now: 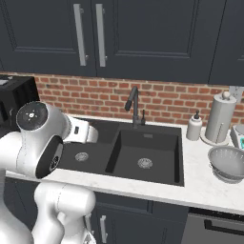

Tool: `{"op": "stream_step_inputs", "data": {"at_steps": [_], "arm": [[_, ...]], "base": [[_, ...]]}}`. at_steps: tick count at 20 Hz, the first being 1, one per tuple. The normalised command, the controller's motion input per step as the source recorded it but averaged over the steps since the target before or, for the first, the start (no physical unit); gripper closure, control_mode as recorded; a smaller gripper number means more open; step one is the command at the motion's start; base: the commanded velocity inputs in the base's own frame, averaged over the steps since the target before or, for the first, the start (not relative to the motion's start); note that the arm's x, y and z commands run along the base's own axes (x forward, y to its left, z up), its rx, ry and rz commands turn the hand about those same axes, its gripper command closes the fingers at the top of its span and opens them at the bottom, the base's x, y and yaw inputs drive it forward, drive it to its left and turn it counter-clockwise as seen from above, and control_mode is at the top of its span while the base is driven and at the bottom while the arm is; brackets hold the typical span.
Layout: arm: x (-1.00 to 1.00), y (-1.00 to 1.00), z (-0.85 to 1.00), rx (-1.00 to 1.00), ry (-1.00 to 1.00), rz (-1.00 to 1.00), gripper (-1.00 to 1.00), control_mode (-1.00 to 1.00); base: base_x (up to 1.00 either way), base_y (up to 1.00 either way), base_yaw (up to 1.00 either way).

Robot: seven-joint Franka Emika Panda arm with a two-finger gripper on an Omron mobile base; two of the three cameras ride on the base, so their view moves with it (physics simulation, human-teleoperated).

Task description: Put the colander in the sink, put the kiwi in the colander, and turn on the sink faucet and pour water over the colander.

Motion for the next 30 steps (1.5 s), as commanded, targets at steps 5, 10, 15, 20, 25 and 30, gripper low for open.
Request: {"op": "stream_step_inputs", "data": {"at_steps": [5,10,15,20,25,30], "arm": [[-0.49,-0.62,0.08,0.08,-0.03,-0.07,-1.0,-1.0],[-0.13,-0.76,0.05,0.1,0.04,-0.11,-1.0,-1.0],[0.0,-0.85,0.0,0.1,0.15,-0.1,-1.0,-1.0],[0.0,-0.85,0.0,0.12,0.15,-0.11,-1.0,-1.0],[0.11,-0.92,-0.06,0.15,0.09,-0.12,-1.0,-1.0],[0.37,-0.71,-0.24,0.15,0.01,-0.1,-1.0,-1.0]], "base": [[0.0,0.0,0.0],[0.0,0.0,0.0],[0.0,0.0,0.0],[0.0,0.0,0.0],[0.0,0.0,0.0],[0.0,0.0,0.0]]}}
